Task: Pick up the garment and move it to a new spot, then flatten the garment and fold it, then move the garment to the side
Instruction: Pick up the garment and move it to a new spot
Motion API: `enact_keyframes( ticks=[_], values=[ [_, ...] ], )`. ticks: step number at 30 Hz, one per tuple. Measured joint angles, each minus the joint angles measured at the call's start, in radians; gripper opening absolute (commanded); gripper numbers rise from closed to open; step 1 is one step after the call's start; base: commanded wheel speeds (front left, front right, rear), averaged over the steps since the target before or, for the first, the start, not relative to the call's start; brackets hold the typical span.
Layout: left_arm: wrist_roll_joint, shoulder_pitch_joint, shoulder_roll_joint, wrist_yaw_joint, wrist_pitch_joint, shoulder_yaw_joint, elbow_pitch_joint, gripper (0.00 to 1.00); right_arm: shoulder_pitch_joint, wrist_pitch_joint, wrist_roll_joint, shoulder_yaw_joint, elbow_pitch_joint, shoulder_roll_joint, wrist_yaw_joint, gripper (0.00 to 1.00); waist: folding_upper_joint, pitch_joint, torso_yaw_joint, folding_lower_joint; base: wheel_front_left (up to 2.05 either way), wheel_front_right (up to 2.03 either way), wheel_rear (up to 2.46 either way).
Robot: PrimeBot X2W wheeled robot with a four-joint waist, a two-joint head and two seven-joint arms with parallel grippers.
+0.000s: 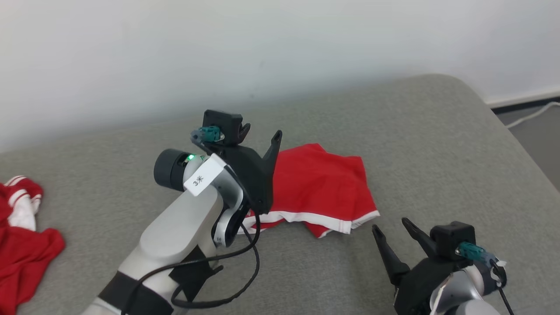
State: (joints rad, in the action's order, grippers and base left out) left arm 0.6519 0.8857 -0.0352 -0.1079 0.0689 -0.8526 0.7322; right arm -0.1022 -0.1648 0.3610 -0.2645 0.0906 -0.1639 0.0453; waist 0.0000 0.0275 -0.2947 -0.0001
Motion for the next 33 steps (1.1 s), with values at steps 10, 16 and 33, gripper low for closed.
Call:
enact_keyframes(
  ticks=[10,16,33],
  values=[
    [0.012,-0.187,-0.096,-0.006,-0.101,0.042,-0.061,1.00,0.116,0.035,0.009,0.064,-0.054,-0.022,0.035,1.00,0.0000,-0.066,0.140,-0.0001,0.00,0.00,0.00],
    [0.040,-0.307,-0.165,-0.015,-0.210,0.127,-0.162,1.00,0.160,0.061,0.025,0.110,-0.077,-0.009,0.053,1.00,-0.0001,-0.101,0.216,-0.0001,0.00,0.00,0.00],
    [0.008,-0.788,-0.278,-0.016,-0.316,0.366,-0.451,1.00,0.219,0.178,0.058,0.252,-0.120,0.063,0.078,1.00,-0.0001,-0.160,0.267,0.0000,0.00,0.00,0.00]
  ],
)
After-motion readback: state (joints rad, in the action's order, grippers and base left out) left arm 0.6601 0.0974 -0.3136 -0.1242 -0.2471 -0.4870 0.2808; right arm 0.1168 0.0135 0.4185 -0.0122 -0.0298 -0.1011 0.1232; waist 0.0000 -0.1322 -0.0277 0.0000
